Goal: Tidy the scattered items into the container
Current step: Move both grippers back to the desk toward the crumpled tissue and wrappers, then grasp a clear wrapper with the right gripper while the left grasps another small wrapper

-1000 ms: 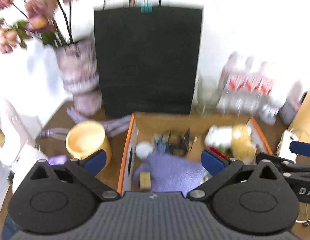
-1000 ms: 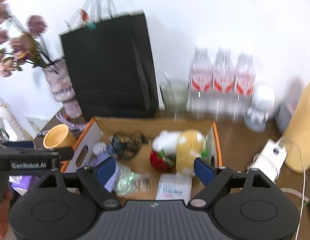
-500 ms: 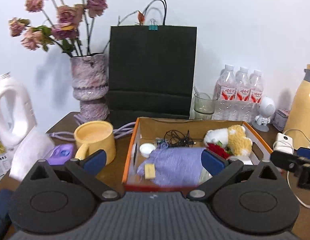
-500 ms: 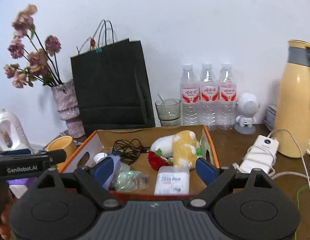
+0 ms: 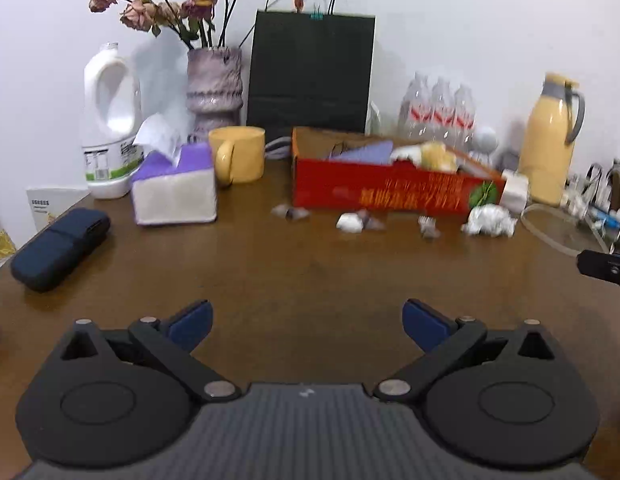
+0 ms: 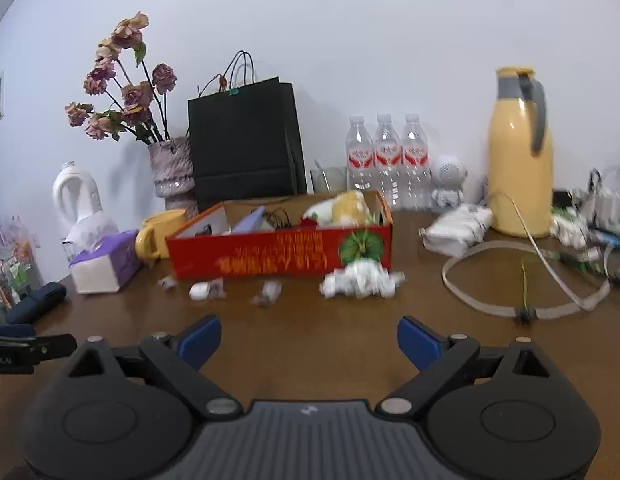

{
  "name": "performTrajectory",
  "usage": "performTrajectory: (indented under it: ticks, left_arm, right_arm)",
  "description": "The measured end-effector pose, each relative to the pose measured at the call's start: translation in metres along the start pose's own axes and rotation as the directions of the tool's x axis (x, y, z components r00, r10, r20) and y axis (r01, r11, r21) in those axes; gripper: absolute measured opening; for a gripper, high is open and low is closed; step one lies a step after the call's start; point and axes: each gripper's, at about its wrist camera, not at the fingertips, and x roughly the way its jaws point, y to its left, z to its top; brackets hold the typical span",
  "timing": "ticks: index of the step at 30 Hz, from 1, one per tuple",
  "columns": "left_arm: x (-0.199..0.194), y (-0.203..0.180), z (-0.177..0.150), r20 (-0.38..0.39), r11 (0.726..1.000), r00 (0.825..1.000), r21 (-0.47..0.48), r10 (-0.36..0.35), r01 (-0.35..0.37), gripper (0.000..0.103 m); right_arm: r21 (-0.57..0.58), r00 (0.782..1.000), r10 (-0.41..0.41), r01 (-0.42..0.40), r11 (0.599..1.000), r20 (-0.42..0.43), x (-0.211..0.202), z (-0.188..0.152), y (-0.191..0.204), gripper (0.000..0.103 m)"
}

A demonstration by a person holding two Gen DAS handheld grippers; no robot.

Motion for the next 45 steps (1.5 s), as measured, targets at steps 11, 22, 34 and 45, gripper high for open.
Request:
performTrajectory:
  ticks: [11, 22, 34, 45]
  left_arm:
    - [0.056, 0.002, 0.032, -0.007, 0.998, 1.0, 0.054, 0.017, -0.016, 0.1]
    - [0.177, 0.014, 0.087, -0.106, 0.999, 0.994, -0.027, 0.021, -0.024, 0.068]
    - [0.214, 0.021, 0.095, -0.152, 0.997, 0.988, -0.083, -0.005, -0.008, 0.055]
    - [0.219, 0.016, 0.093, -0.105, 0.997, 0.994, -0.073, -0.004, -0.004, 0.051]
  right_arm:
    - [-0.022, 0.992, 0.04, -0.043, 0.999, -0.116, 0.042, 0.012, 0.012, 0.084]
    - [-0.103, 0.966, 0.106, -0.133, 0.986, -0.237, 0.155, 0.044, 0.049, 0.064]
    - [-0.055, 0.952, 0.096, -0.116, 0.992, -0.29, 0.213, 0.046, 0.049, 0.049]
    - [-0.078, 0.962, 0.071, -0.095, 0.992, -0.263, 0.214, 0.04, 0.048, 0.039]
